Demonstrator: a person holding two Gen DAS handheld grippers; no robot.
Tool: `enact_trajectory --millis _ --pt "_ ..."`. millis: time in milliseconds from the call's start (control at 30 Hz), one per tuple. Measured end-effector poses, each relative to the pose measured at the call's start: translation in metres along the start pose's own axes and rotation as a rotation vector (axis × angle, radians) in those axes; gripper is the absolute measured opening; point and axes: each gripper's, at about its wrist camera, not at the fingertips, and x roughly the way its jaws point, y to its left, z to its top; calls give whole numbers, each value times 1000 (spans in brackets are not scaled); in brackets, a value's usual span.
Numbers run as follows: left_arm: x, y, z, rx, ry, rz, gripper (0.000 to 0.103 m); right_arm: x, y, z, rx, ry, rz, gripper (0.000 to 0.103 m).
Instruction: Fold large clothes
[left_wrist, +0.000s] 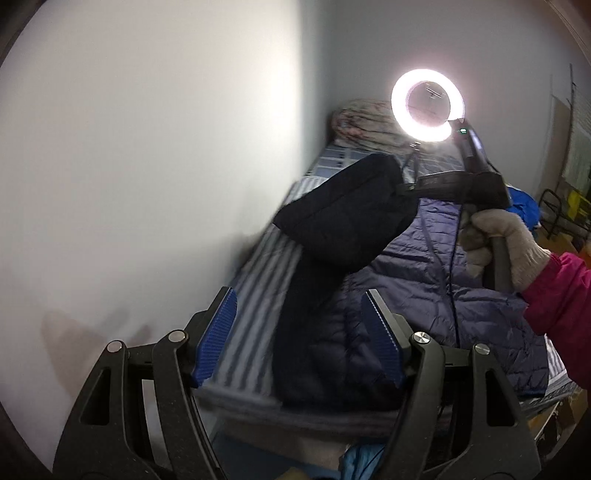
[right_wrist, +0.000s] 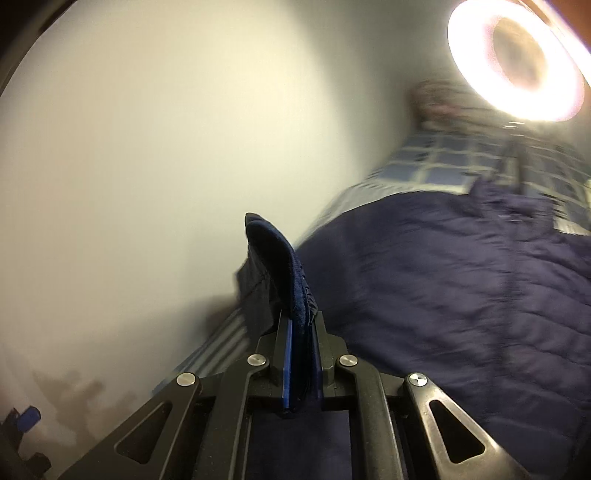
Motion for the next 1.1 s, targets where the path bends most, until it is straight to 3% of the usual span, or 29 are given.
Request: enact_trajectory --millis 200,300,467,567,633,733,867,1100 --pt "70 -34 42 34 -10 -101 72 -11 -72 32 72 -39 -138 7" --pt "116 -47 57 13 -6 -151 72 -14 -108 32 115 -37 -203 7" --pt "170 -50 52 -26 14 -158 72 -5 -147 34 99 -19 -316 7" --pt "191 -43 31 -74 54 -142 72 -8 -163 42 69 -51 -382 7" --pt "197 -40 25 -100 68 -142 72 -12 -181 43 103 -78 -411 7" --pt "198 -42 31 -81 29 -115 72 -15 -208 36 160 -84 -488 7" --pt "198 -46 37 -72 3 -116 72 -5 -244 20 227 -33 -547 7" --pt "195 -54 38 -28 -10 -109 72 26 -278 11 294 77 -561 7"
